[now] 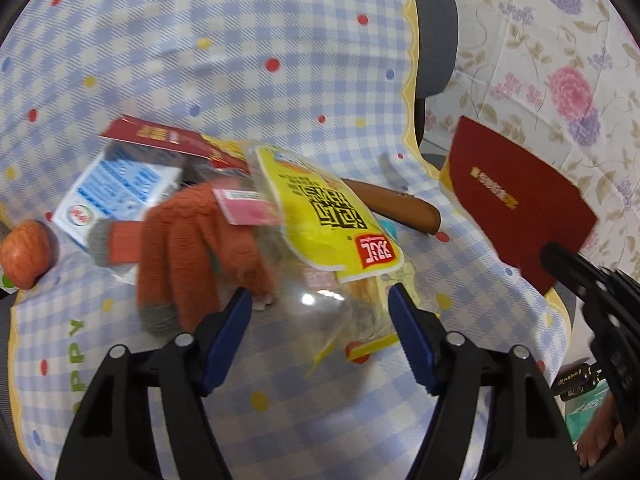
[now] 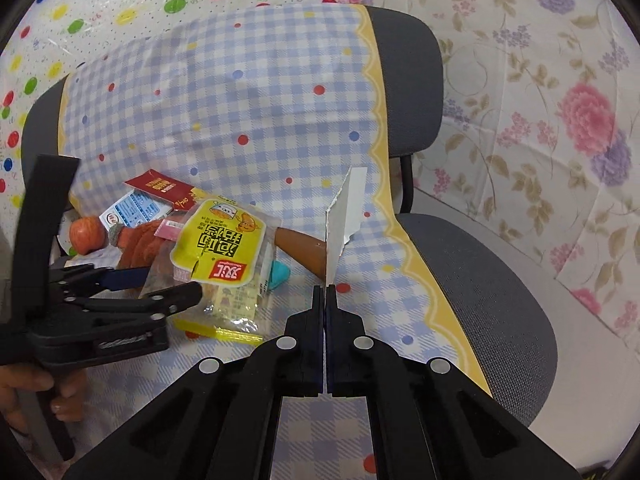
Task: Collect trash
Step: 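Grasp the yellow snack bag with the left tool while the right tool grasps the red card, then carry snack bag and red card to the wastebasket and release both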
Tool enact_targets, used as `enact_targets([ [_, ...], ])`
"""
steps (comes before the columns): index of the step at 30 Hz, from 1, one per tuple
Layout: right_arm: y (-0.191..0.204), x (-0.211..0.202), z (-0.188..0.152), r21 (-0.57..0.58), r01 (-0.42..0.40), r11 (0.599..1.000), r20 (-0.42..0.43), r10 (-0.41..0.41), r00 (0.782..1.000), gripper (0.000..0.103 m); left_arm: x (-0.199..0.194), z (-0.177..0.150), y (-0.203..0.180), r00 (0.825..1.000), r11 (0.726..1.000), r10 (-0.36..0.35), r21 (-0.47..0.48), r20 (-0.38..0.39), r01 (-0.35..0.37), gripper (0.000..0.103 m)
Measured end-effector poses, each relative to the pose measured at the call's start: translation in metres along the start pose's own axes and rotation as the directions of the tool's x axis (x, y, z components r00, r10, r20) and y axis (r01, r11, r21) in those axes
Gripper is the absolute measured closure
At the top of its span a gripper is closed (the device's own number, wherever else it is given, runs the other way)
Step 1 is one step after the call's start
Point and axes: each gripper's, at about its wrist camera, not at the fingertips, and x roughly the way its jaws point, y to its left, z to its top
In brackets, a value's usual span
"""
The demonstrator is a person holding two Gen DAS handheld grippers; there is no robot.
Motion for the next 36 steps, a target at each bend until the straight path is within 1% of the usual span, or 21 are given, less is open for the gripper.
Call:
enact_targets([
  [2,-0.004,-0.002,-0.002,0.006,-0.005,1.000,-0.003,0.005,1.000,0.102,0.008,0.003,-0.002,1.000,1.000,-0.009,-0.013,-0.008,0.009,0.039],
  [5,-0.006,-0.002,-0.006,0.012,-0.009,1.000,-0.009,0.009,1.000,0.102,0.015,0.007,-0.002,0.999,0.999,-0.036,-0.041,-0.008,0.036,0.048],
  [6,-0.006,-0.002,-0.007,0.014,-0.011,1.000,-0.012,0.011,1.000,0.102,0.016,0.008,-0.002,0.999,0.997,-0.050,-0.051,-0.007,0.049,0.052],
  [7,-0.007,-0.002,-0.009,0.017,-0.012,1.000,-0.015,0.012,1.000,0.102,0.018,0.008,-0.002,0.998,0.996,-0.067,-0.062,-0.006,0.066,0.059],
  [8,-0.007,-0.002,-0.009,0.019,-0.013,1.000,-0.017,0.013,1.000,0.102,0.018,0.009,-0.002,0.996,0.993,-0.089,-0.074,-0.005,0.089,0.063],
  [9,-0.007,-0.003,-0.011,0.023,-0.015,1.000,-0.018,0.015,1.000,0.102,0.017,0.009,-0.003,0.994,0.990,-0.112,-0.082,-0.001,0.111,0.080],
  [10,-0.008,-0.004,-0.011,0.024,-0.016,1.000,-0.018,0.016,1.000,0.102,0.014,0.008,-0.003,0.993,0.989,-0.119,-0.085,0.009,0.119,0.088],
  [12,-0.007,-0.008,-0.012,0.024,-0.013,1.000,-0.011,0.014,1.000,0.102,0.002,0.006,-0.005,0.992,0.991,-0.111,-0.072,0.057,0.115,0.093],
  [13,-0.007,-0.012,-0.012,0.022,-0.011,1.000,-0.006,0.011,1.000,0.102,-0.008,0.006,-0.005,0.990,0.992,-0.107,-0.054,0.089,0.112,0.094],
  [16,-0.007,-0.019,-0.011,0.018,-0.004,1.000,0.008,0.004,1.000,0.102,-0.034,0.007,-0.002,0.985,0.995,-0.097,-0.015,0.144,0.100,0.094],
  [20,-0.006,-0.031,-0.008,0.022,-0.002,1.000,0.035,0.001,0.999,0.102,-0.077,0.010,0.006,0.969,0.996,-0.080,0.049,0.233,0.071,0.094],
  [22,-0.005,-0.037,-0.006,0.027,-0.005,1.000,0.047,0.003,0.999,0.102,-0.092,0.013,0.012,0.963,0.997,-0.071,0.058,0.259,0.058,0.094],
  [26,-0.002,-0.052,-0.004,0.033,-0.019,0.999,0.076,0.016,0.997,0.102,-0.126,0.020,0.029,0.944,0.999,-0.046,0.039,0.328,0.035,0.094],
  [29,0.000,-0.064,-0.003,0.042,-0.042,0.998,0.093,0.038,0.995,0.102,-0.145,0.022,0.034,0.932,0.999,-0.035,0.035,0.361,0.024,0.094],
  [31,0.000,-0.072,-0.004,0.056,-0.060,0.997,0.101,0.054,0.993,0.102,-0.150,0.018,0.030,0.929,0.999,-0.026,0.047,0.369,0.010,0.094],
  [33,0.000,-0.076,-0.006,0.062,-0.064,0.996,0.104,0.057,0.993,0.102,-0.151,0.012,0.021,0.929,0.997,-0.019,0.072,0.370,-0.008,0.094],
  [36,0.001,-0.084,-0.011,0.069,-0.062,0.996,0.104,0.054,0.993,0.102,-0.147,0.000,0.005,0.936,0.994,-0.030,0.110,0.351,-0.009,0.094],
])
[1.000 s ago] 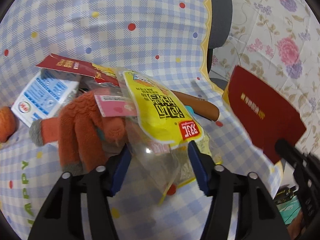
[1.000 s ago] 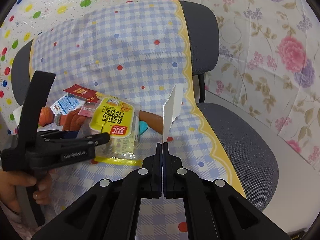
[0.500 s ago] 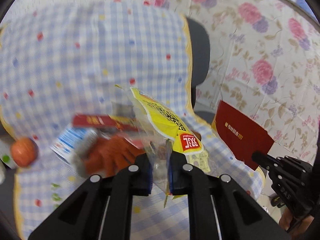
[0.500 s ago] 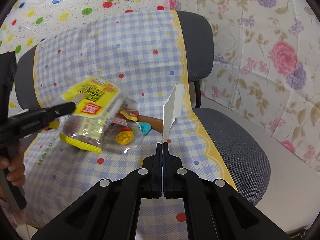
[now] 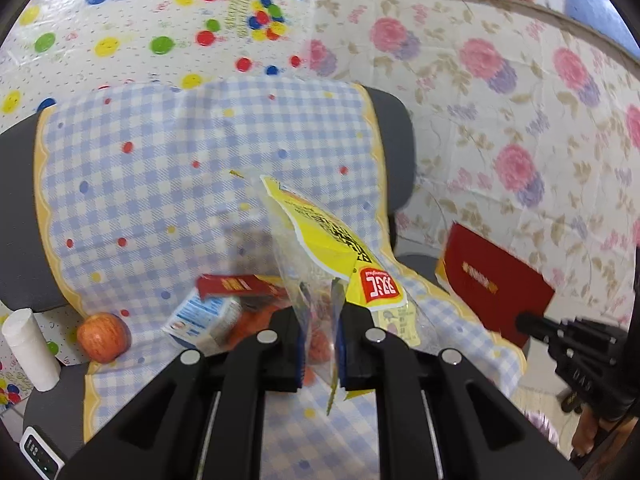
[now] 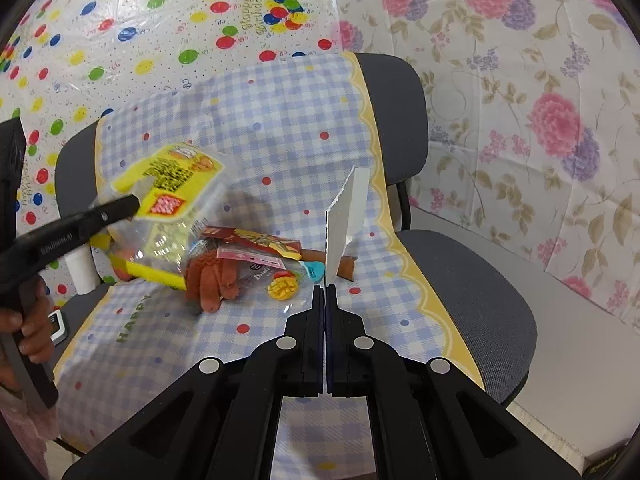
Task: Collect trash
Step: 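Carry snack bag and red card to the wastebasket and release both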
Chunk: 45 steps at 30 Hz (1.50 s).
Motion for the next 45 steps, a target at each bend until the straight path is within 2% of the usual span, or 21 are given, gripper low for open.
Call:
enact_targets([
  [6,-0.002,-0.022,-0.013,0.014,0.023,1.000,-0.005,-0.023,1.000,0.102,-0.001,-0.030,-0.036,0.997,0.996,-0.063,0.058,-0.043,0.066,0.094],
  [13,-0.004,-0.047,-0.033,0.026,0.064,0.998,-0.019,-0.063,0.998,0.102,-0.007,-0.055,-0.068,0.994,0.988,-0.091,0.118,-0.058,0.098,0.094],
  [21,-0.016,-0.090,-0.057,0.045,0.151,0.987,-0.030,-0.150,0.988,0.102,-0.015,-0.078,-0.103,0.984,0.973,-0.156,0.160,-0.088,0.168,0.094],
  [26,-0.031,-0.119,-0.077,0.072,0.226,0.972,-0.053,-0.222,0.974,0.102,-0.019,-0.090,-0.131,0.964,0.949,-0.239,0.181,-0.117,0.258,0.094],
  [35,-0.048,-0.160,-0.112,0.100,0.342,0.934,-0.106,-0.332,0.937,0.102,-0.031,-0.124,-0.191,0.910,0.874,-0.366,0.265,-0.194,0.408,0.094],
  [41,-0.055,-0.176,-0.139,0.123,0.389,0.913,-0.166,-0.368,0.915,0.102,-0.035,-0.146,-0.221,0.881,0.822,-0.397,0.326,-0.258,0.466,0.094],
  [45,-0.064,-0.180,-0.155,0.159,0.400,0.903,-0.217,-0.363,0.906,0.102,-0.031,-0.154,-0.232,0.866,0.805,-0.397,0.339,-0.303,0.487,0.093],
])
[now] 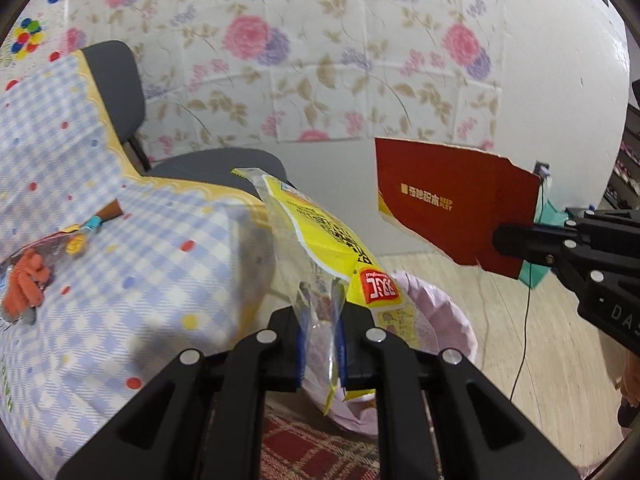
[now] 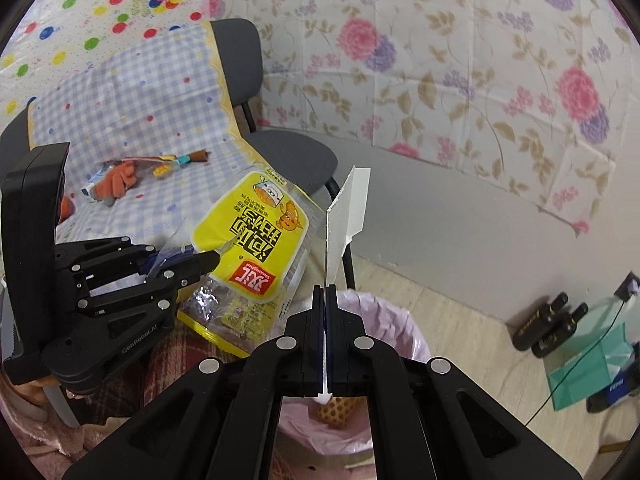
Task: Collect trash
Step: 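Carry snack bag and red card to the wastebasket and release both, then return both tools to the chair toward the orange gloves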
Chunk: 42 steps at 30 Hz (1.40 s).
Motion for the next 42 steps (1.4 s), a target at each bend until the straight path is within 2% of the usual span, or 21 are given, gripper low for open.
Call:
enact_targets([
  [5,-0.012,0.016,-0.012,0.049,-0.015,0.999,-0.072,0.019,0.997,0.102,0.011,0.001,-0.005,0.999,1.000,-0.016,0.006,-0.041,0.016,0.091],
  [9,-0.019,0.028,-0.016,0.071,-0.016,0.997,-0.108,0.023,0.994,0.101,0.018,0.002,-0.004,0.998,0.999,-0.036,-0.008,-0.060,0.035,0.070],
  [11,-0.021,0.034,-0.019,0.075,-0.010,0.997,-0.119,0.018,0.993,0.100,0.022,0.002,-0.004,0.997,0.999,-0.047,-0.016,-0.067,0.046,0.068],
  [13,-0.024,0.038,-0.021,0.086,-0.007,0.996,-0.127,0.018,0.992,0.099,0.025,0.002,-0.002,0.996,0.998,-0.055,-0.028,-0.071,0.053,0.052],
  [15,-0.027,0.043,-0.022,0.094,-0.004,0.996,-0.136,0.017,0.991,0.099,0.024,0.002,0.001,0.996,0.998,-0.057,-0.039,-0.066,0.055,0.048],
  [19,-0.034,0.049,-0.022,0.116,0.003,0.993,-0.145,0.014,0.989,0.094,0.022,0.004,0.008,0.997,0.997,-0.049,-0.060,-0.055,0.046,0.048],
  [23,-0.029,0.043,-0.012,0.093,0.001,0.996,-0.109,0.010,0.994,0.094,0.014,0.008,0.022,0.999,0.996,-0.006,-0.086,-0.032,0.003,0.048],
  [31,-0.002,0.038,0.019,0.048,-0.073,0.996,-0.040,0.075,0.996,0.094,-0.012,0.014,0.062,0.995,0.982,0.094,-0.166,0.018,-0.090,0.048],
  [35,0.023,0.041,0.043,0.002,-0.124,0.992,-0.006,0.124,0.992,0.094,-0.031,0.012,0.092,0.988,0.962,0.153,-0.235,0.036,-0.140,0.048],
  [42,0.070,0.055,0.069,-0.092,-0.209,0.974,0.000,0.210,0.978,0.094,-0.059,0.002,0.141,0.965,0.915,0.260,-0.326,0.028,-0.237,0.047],
])
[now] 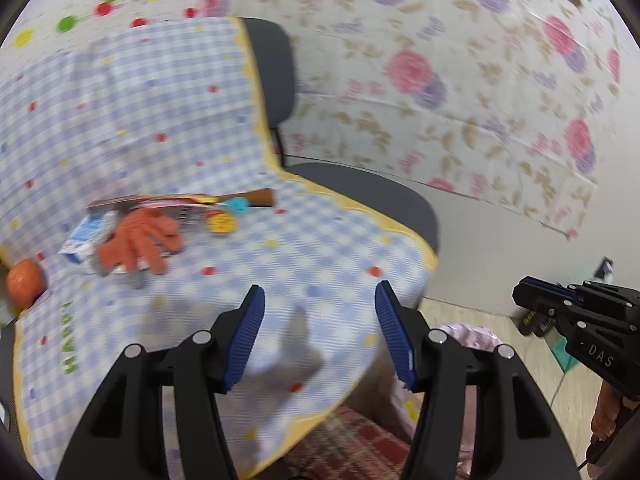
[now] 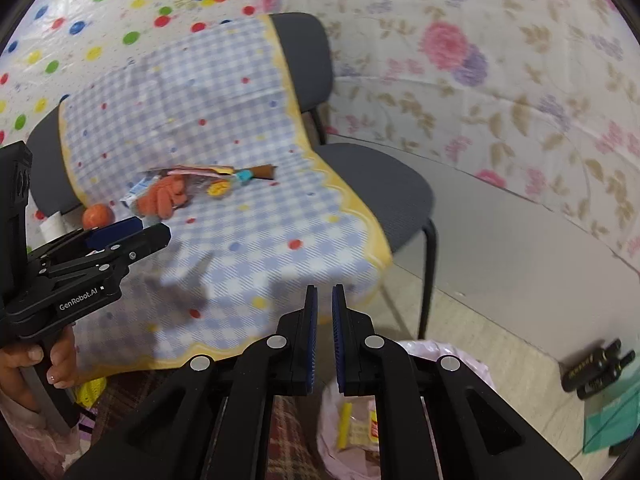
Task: Collect trash
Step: 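Return both tools to the chair toward the orange gloves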
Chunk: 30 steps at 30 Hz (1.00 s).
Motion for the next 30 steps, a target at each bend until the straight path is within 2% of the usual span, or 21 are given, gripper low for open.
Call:
enact_targets([
  [5,0.031,0.018,0.023,-0.064,-0.053,0.997,0.006,0.053,0.999,0.093,-0.008,0.003,0.045,0.998,0.994,0.070,-0.082,0.007,-0.069,0.047],
  [10,0.057,0.035,0.047,-0.124,-0.093,0.988,0.013,0.095,0.995,0.093,-0.016,0.006,0.094,0.988,0.975,0.154,-0.161,0.012,-0.150,0.047],
  [12,0.065,0.042,0.054,-0.139,-0.105,0.985,0.017,0.109,0.994,0.089,-0.019,0.008,0.109,0.983,0.967,0.184,-0.183,0.015,-0.179,0.044],
  [14,0.077,0.051,0.065,-0.158,-0.122,0.980,0.020,0.126,0.992,0.080,-0.023,0.009,0.126,0.976,0.956,0.216,-0.209,0.020,-0.208,0.040],
  [21,0.112,0.084,0.093,-0.241,-0.171,0.955,0.023,0.182,0.983,0.064,-0.024,0.019,0.168,0.952,0.922,0.305,-0.257,0.019,-0.290,0.034],
  [25,0.129,0.121,0.104,-0.285,-0.180,0.942,-0.004,0.186,0.982,0.063,-0.013,0.021,0.182,0.943,0.911,0.333,-0.259,0.000,-0.322,0.034],
  [30,0.142,0.159,0.112,-0.304,-0.189,0.934,-0.044,0.185,0.982,0.063,0.010,0.017,0.201,0.940,0.898,0.337,-0.283,-0.050,-0.337,0.034],
])
